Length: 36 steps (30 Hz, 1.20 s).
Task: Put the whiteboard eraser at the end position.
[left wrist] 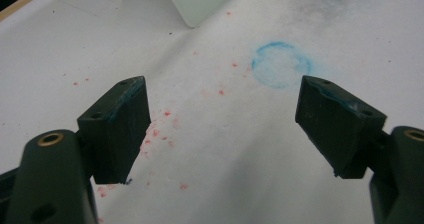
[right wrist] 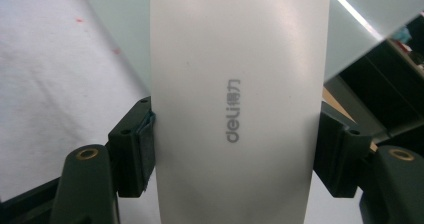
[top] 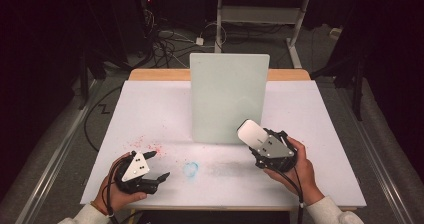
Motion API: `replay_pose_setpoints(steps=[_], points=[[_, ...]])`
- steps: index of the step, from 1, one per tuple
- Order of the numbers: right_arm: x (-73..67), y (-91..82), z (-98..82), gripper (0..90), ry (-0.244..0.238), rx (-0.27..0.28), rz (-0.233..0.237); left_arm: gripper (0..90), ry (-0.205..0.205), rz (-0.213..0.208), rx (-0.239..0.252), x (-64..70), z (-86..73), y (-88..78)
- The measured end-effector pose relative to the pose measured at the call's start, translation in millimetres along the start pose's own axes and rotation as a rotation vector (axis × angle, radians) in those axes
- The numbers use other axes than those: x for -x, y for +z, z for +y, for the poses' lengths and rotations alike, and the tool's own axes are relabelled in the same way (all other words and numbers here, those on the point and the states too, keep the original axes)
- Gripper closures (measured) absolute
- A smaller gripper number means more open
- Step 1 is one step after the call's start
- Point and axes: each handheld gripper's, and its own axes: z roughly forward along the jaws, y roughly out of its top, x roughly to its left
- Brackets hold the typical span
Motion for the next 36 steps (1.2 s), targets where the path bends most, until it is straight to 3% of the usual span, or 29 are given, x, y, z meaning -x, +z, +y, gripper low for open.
replay_pose_setpoints(steps=[8, 26, 31, 36], points=[[-12.1, 0.1, 7.5, 31.0, -0.03, 0.01, 0.113, 21.0, 0.001, 0.0, -0.004, -0.1, -0.2, 0.9], [-30.8, 14.7, 16.2, 31.0, -0.133, -0.089, 0.322, 21.0, 0.003, -0.003, -0.012, 0.8, -0.8, 1.7], [-38.0, 20.6, 21.6, 31.0, -0.154, -0.111, 0.348, 21.0, 0.007, -0.006, -0.018, 1.1, -0.6, 2.9], [-45.9, 28.4, 28.4, 31.0, -0.184, -0.136, 0.415, 21.0, 0.006, -0.009, -0.02, 1.2, -0.9, 3.2]])
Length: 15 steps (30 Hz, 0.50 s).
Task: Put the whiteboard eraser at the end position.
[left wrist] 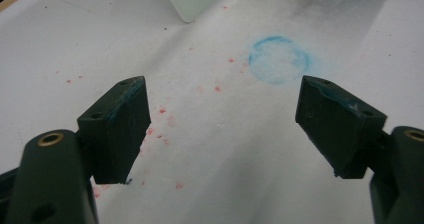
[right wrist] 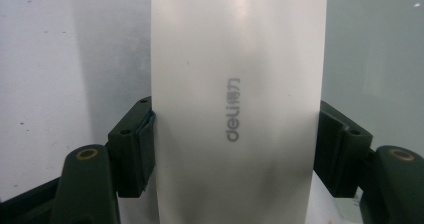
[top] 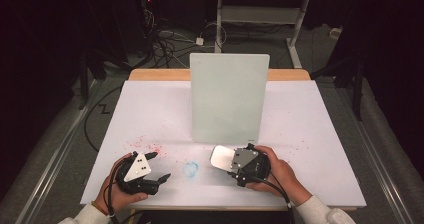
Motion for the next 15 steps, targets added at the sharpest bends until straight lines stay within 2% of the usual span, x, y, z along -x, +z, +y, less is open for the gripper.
replay_pose_setpoints(steps=[5, 12, 15], points=[[1.0, 8.2, 5.4, 30.9, -0.031, -0.026, 0.054, 21.0, -0.001, -0.002, -0.002, 0.4, -0.4, 0.3], [4.3, 12.3, 8.0, 30.9, -0.022, -0.011, 0.123, 21.0, -0.001, -0.004, -0.003, 0.2, -0.7, 0.5], [1.7, 13.4, 11.0, 30.9, -0.041, -0.01, 0.142, 21.0, 0.004, -0.007, -0.009, 0.5, -0.6, 1.0]])
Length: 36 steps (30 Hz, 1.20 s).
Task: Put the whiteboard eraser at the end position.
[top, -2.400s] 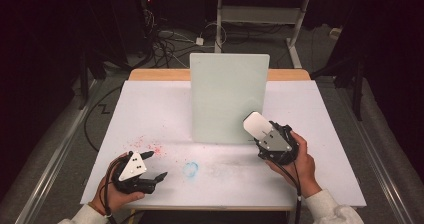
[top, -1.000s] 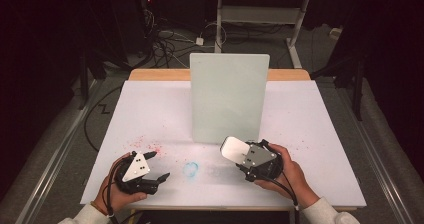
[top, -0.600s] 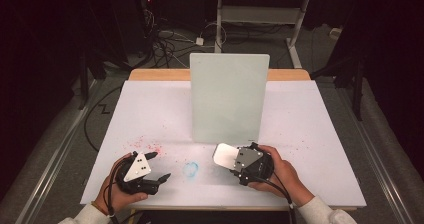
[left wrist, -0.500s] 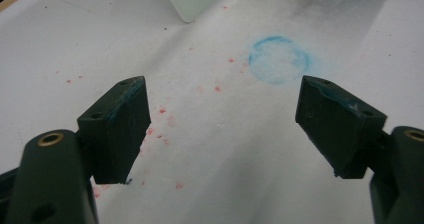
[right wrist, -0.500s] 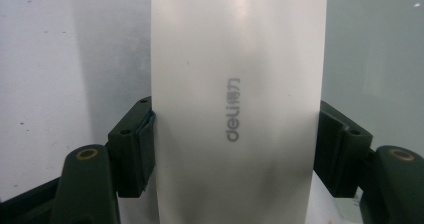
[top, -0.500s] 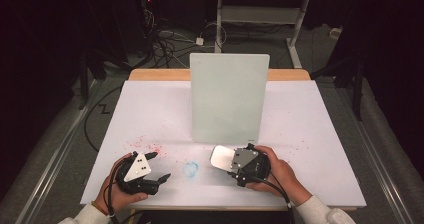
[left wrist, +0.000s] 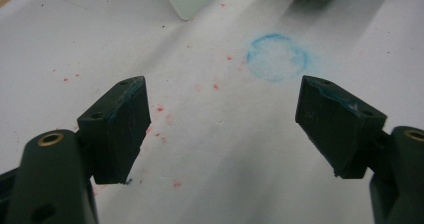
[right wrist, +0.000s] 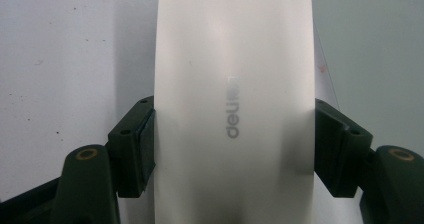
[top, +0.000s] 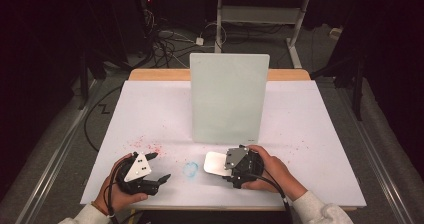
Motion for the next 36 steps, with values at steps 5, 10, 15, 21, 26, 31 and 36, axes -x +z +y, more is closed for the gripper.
replay_pose_setpoints(steps=[5, 10, 15, 21, 26, 31, 36], points=[[-1.1, 4.1, 1.8, 30.8, -0.023, -0.015, 0.024, 21.0, 0.001, 0.0, -0.001, 0.4, 0.2, 0.0], [-4.2, 6.0, 2.7, 30.5, -0.01, -0.001, 0.022, 21.0, -0.001, 0.002, 0.001, 0.3, 0.0, -0.6], [-2.3, 0.5, 1.5, 29.8, 0.023, 0.049, 0.0, 21.0, 0.0, 0.003, 0.001, 0.2, 0.0, -0.7], [-1.3, -9.6, 0.8, 26.3, 0.039, 0.106, -0.032, 20.9, -0.001, 0.004, 0.003, 0.3, -0.1, -1.2], [1.0, -18.9, -3.5, 30.7, 0.064, 0.148, -0.076, 20.9, 0.002, 0.007, 0.003, 0.4, 0.2, -1.8], [4.8, -28.4, -9.4, 29.4, 0.089, 0.169, -0.146, 20.9, 0.0, 0.006, 0.005, 0.4, 0.1, -1.9], [9.8, -38.5, -16.1, 28.3, 0.125, 0.193, -0.218, 20.9, 0.004, 0.005, 0.002, 0.7, 0.4, -1.5]])
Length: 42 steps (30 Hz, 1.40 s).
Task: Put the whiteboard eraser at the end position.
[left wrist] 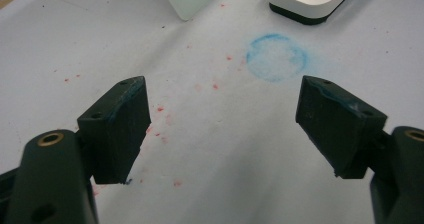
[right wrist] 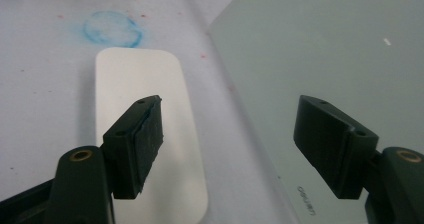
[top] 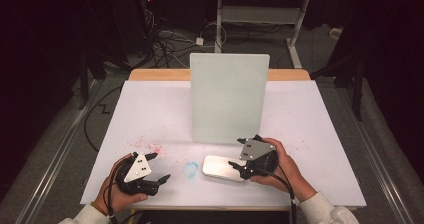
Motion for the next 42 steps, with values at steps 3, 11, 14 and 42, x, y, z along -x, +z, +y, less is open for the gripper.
replay_pose_setpoints(steps=[3, 11, 14, 42], points=[[4.5, -4.6, -3.9, 27.1, 0.015, 0.004, -0.036, 20.9, -0.003, 0.001, 0.003, -0.5, -0.2, -0.4], [13.9, -15.9, -14.9, 25.1, 0.062, 0.019, -0.113, 20.9, -0.002, 0.002, 0.003, -0.4, 0.0, -0.4], [16.8, -19.9, -18.4, 21.9, 0.081, 0.029, -0.146, 20.9, -0.001, 0.003, 0.003, -0.3, 0.1, -0.3], [24.9, -52.2, -55.4, 21.9, 0.181, 0.056, -0.291, 21.0, -0.001, 0.005, 0.01, -1.3, 1.4, 0.6]])
